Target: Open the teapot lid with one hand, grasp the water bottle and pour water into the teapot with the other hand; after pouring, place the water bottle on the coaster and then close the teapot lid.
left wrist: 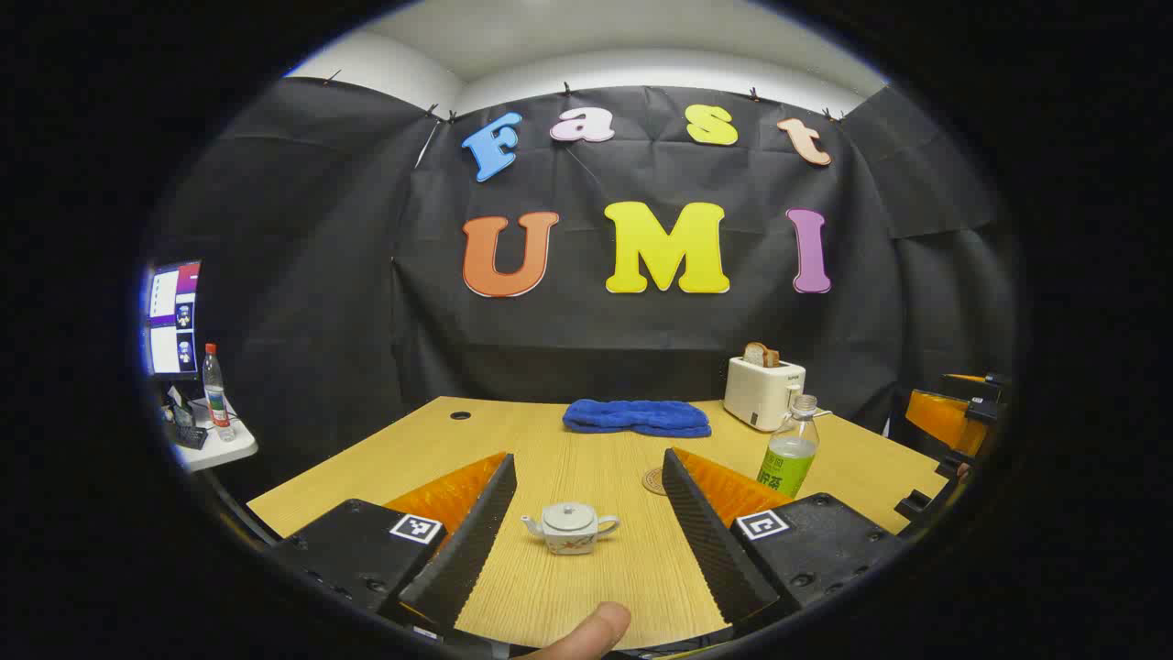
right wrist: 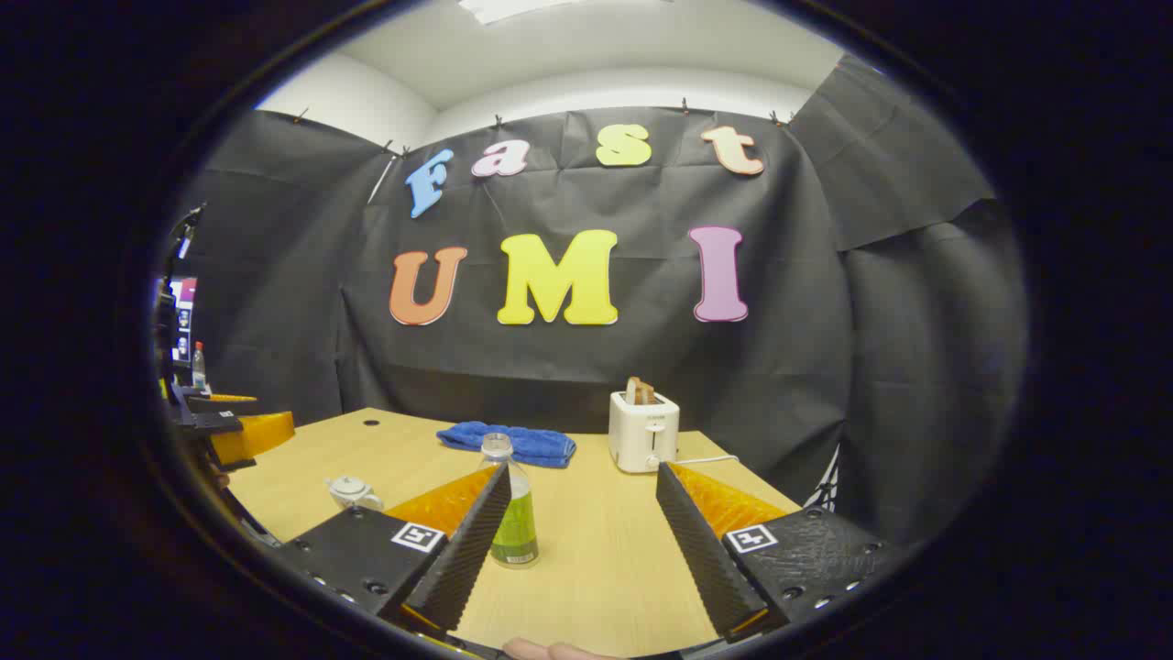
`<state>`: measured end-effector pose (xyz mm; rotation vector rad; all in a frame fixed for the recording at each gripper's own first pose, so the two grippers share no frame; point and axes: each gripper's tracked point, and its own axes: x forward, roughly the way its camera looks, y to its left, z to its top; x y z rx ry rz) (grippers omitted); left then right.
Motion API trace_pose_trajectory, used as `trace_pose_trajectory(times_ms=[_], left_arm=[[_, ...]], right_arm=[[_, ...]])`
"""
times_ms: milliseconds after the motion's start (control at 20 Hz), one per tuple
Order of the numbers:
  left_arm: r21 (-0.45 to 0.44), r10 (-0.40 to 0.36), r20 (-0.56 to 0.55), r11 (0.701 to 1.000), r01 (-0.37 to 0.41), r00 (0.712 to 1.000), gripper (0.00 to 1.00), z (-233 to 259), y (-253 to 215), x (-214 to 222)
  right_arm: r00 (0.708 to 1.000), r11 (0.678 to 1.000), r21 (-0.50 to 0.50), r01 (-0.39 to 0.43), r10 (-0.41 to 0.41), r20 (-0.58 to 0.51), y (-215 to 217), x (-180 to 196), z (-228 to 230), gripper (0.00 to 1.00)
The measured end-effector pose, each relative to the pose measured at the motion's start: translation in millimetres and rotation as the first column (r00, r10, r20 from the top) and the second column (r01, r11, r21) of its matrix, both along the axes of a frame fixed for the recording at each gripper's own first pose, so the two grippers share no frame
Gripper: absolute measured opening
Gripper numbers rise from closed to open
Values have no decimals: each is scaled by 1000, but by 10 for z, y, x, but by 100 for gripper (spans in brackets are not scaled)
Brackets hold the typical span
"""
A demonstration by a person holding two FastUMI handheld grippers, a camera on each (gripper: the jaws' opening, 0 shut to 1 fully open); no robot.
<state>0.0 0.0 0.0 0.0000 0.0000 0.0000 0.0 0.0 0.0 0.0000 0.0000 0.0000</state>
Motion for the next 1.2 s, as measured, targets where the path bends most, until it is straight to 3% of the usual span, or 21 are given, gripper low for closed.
trace_pose_trajectory(times_ms=[500, 700, 1050, 1200], left_arm=[[-2, 40, -28, 999, -40, 999, 100, -89, 275, 121], [-9, 16, -33, 1000, -16, 999, 100, -196, 202, 219], [-23, -20, -65, 1000, 19, 998, 100, -622, 149, 801], [-13, 2, -113, 1000, -4, 994, 99, -858, 223, 1027]], right_arm=[[1000, 1000, -16, -25, 25, 11, 52, 86, -66, 95], [1000, 999, -23, -22, 22, -7, 37, 173, -186, 97], [998, 999, -31, -24, 22, -63, 30, 442, -538, 95], [996, 998, -42, -41, 38, -75, 87, 559, -634, 95]])
